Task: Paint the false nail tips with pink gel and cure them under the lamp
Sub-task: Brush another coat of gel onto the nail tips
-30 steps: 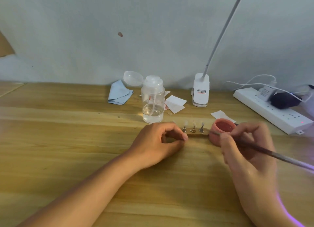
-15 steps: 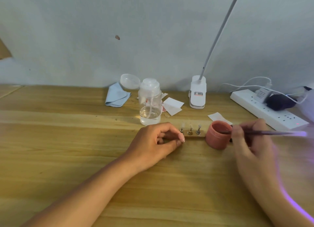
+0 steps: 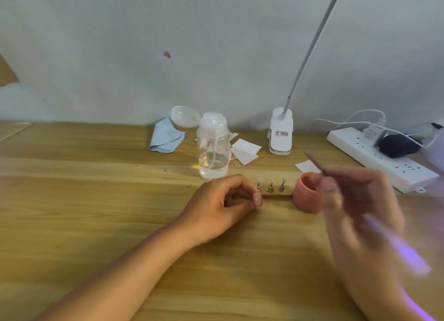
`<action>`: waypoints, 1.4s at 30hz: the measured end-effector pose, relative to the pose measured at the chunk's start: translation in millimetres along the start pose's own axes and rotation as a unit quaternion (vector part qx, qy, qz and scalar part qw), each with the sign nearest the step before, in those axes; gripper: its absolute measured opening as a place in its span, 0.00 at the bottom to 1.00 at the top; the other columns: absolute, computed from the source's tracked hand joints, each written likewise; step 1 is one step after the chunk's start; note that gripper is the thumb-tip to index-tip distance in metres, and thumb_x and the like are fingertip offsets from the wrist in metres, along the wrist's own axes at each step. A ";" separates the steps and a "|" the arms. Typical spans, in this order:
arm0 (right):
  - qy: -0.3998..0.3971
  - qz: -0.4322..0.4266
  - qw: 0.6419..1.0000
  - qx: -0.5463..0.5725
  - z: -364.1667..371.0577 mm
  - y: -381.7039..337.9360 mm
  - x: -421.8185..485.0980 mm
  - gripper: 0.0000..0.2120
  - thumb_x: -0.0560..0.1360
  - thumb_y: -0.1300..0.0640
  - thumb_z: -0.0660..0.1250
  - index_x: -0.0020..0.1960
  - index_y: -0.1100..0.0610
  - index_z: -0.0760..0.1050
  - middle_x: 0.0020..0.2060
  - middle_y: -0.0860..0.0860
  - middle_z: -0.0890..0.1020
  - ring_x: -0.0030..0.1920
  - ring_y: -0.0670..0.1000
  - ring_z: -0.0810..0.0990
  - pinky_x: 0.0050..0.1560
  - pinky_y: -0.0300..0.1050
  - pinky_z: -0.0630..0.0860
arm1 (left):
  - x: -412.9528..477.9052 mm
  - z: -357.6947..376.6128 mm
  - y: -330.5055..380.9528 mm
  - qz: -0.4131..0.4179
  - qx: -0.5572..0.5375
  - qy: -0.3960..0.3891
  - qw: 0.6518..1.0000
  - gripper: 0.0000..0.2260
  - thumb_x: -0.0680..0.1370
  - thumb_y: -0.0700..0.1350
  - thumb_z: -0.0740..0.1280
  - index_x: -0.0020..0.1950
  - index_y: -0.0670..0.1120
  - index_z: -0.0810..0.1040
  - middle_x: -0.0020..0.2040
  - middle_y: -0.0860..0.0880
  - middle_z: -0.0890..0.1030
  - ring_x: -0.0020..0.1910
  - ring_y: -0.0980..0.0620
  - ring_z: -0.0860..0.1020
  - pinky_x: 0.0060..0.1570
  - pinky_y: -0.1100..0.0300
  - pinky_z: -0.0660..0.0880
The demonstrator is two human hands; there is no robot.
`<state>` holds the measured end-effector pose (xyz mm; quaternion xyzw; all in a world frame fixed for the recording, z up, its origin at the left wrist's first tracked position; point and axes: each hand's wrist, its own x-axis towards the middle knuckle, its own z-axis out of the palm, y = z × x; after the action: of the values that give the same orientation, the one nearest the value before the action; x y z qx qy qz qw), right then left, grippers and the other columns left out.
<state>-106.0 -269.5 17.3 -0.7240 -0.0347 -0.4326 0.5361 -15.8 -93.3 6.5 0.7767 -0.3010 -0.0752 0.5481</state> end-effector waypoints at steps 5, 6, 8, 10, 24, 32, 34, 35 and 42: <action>-0.025 0.166 0.982 0.088 9.4 -8.3 -13.5 0.07 0.71 0.67 0.70 0.42 0.60 0.74 0.36 0.58 0.84 0.37 0.50 0.83 0.41 0.41 0.78 | 0.3 0.1 2.9 -0.007 -0.015 0.007 1.000 0.01 0.78 0.43 0.71 0.47 0.47 0.81 0.46 0.53 0.86 0.41 0.63 0.80 0.35 0.64 0.69; -0.047 0.205 0.973 0.101 9.0 -7.2 -8.6 0.08 0.71 0.70 0.70 0.41 0.62 0.72 0.31 0.59 0.83 0.35 0.52 0.81 0.40 0.41 0.77 | 0.1 0.1 3.4 -0.008 -0.021 0.006 1.000 0.02 0.78 0.42 0.71 0.46 0.48 0.81 0.46 0.53 0.86 0.43 0.61 0.81 0.36 0.62 0.69; -0.083 0.309 0.940 0.115 14.2 -0.5 6.0 0.17 0.57 0.64 0.76 0.39 0.64 0.69 0.24 0.59 0.79 0.28 0.52 0.78 0.33 0.40 0.76 | -0.8 -0.3 4.0 -0.009 -0.027 0.005 1.000 0.07 0.77 0.39 0.71 0.45 0.51 0.80 0.46 0.53 0.86 0.48 0.58 0.83 0.37 0.60 0.70; -0.103 0.372 0.918 0.093 15.9 2.4 13.7 0.30 0.39 0.55 0.72 0.37 0.64 0.68 0.19 0.58 0.76 0.23 0.48 0.77 0.28 0.36 0.75 | -1.3 -0.8 4.7 -0.010 -0.026 0.004 1.000 0.09 0.77 0.37 0.70 0.44 0.51 0.80 0.47 0.52 0.86 0.49 0.58 0.83 0.37 0.62 0.69; -0.126 0.249 0.954 0.110 6.6 -4.8 -9.0 0.03 0.65 0.59 0.66 0.38 0.53 0.75 0.32 0.56 0.83 0.39 0.49 0.80 0.44 0.39 0.75 | -1.0 -0.2 3.8 -0.021 -0.031 0.009 0.999 0.06 0.77 0.41 0.72 0.46 0.53 0.81 0.46 0.54 0.86 0.43 0.56 0.81 0.38 0.55 0.69; -0.167 0.201 0.959 0.112 4.1 -2.5 -10.7 0.05 0.67 0.60 0.68 0.41 0.52 0.75 0.34 0.59 0.79 0.38 0.53 0.75 0.41 0.43 0.72 | -1.0 0.5 4.2 -0.023 -0.023 0.014 0.999 0.08 0.77 0.38 0.71 0.46 0.51 0.82 0.44 0.55 0.86 0.44 0.47 0.81 0.39 0.52 0.69; -0.164 0.174 0.965 0.111 2.8 -0.1 -9.7 0.10 0.69 0.68 0.70 0.41 0.54 0.75 0.38 0.61 0.75 0.39 0.55 0.72 0.42 0.48 0.68 | -1.3 0.4 4.1 -0.020 -0.015 0.014 1.000 0.10 0.76 0.36 0.71 0.44 0.52 0.82 0.43 0.55 0.86 0.42 0.51 0.81 0.38 0.56 0.68; -0.158 0.164 0.967 0.110 1.7 1.4 -8.9 0.14 0.70 0.74 0.69 0.41 0.55 0.74 0.40 0.61 0.74 0.41 0.55 0.72 0.43 0.50 0.67 | -1.2 0.4 4.1 -0.020 -0.011 0.014 1.000 0.10 0.76 0.36 0.71 0.44 0.53 0.82 0.43 0.56 0.85 0.42 0.51 0.81 0.38 0.57 0.68; -0.150 0.165 0.966 0.129 3.8 2.2 -7.2 0.11 0.72 0.71 0.70 0.41 0.56 0.74 0.45 0.66 0.71 0.38 0.56 0.72 0.46 0.54 0.70 | 0.2 0.1 2.0 -0.018 -0.003 0.014 1.000 0.10 0.76 0.40 0.71 0.42 0.56 0.82 0.43 0.56 0.85 0.39 0.41 0.77 0.37 0.57 0.68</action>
<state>-107.1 -264.4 10.7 -0.7009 -0.0505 -0.2167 0.6777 -16.5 -93.9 8.2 0.7817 -0.2787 -0.0752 0.5528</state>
